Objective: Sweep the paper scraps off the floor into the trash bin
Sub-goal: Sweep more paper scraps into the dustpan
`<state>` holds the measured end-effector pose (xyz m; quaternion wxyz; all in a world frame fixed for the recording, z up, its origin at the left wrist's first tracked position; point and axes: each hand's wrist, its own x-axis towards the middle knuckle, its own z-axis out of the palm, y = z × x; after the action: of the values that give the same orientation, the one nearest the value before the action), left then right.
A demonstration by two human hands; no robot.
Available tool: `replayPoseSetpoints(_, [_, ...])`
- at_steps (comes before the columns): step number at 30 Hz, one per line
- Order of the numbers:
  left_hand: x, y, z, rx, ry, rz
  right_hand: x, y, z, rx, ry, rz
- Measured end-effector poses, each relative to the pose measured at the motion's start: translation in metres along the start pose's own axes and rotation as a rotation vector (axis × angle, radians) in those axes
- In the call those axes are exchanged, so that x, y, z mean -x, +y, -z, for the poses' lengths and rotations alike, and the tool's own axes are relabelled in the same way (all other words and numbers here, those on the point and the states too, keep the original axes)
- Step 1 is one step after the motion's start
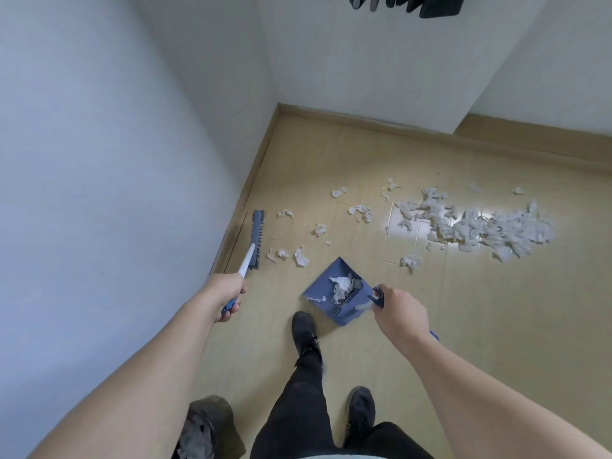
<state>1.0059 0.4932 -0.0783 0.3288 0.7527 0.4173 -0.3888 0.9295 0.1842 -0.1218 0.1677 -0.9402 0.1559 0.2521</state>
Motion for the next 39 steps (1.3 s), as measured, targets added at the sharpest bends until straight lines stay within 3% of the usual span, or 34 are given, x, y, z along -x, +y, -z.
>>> replayPoseSetpoints(6, [-0.03,0.067,-0.009,-0.103,-0.09,-0.004,-0.053,-0.026,0.025,0.027,0.013,-0.054])
replayPoseSetpoints(12, [-0.022,0.104,0.011,-0.064,-0.157,0.039,-0.08,-0.03,0.041,-0.022,0.031,-0.111])
replayPoseSetpoints(17, [-0.028,0.136,0.022,-0.085,-0.078,0.009,-0.097,-0.025,0.062,-0.036,0.054,-0.14])
replayPoseSetpoints(25, [-0.084,0.189,-0.007,-0.35,-0.002,-0.043,-0.131,-0.012,0.07,-0.018,0.052,-0.135])
replayPoseSetpoints(30, [-0.06,0.19,-0.052,-0.449,-0.075,-0.097,-0.135,0.009,0.076,0.0,0.004,-0.083])
replayPoseSetpoints(39, [0.008,0.161,-0.095,-0.211,-0.064,-0.013,-0.14,0.042,0.094,-0.012,-0.02,-0.015])
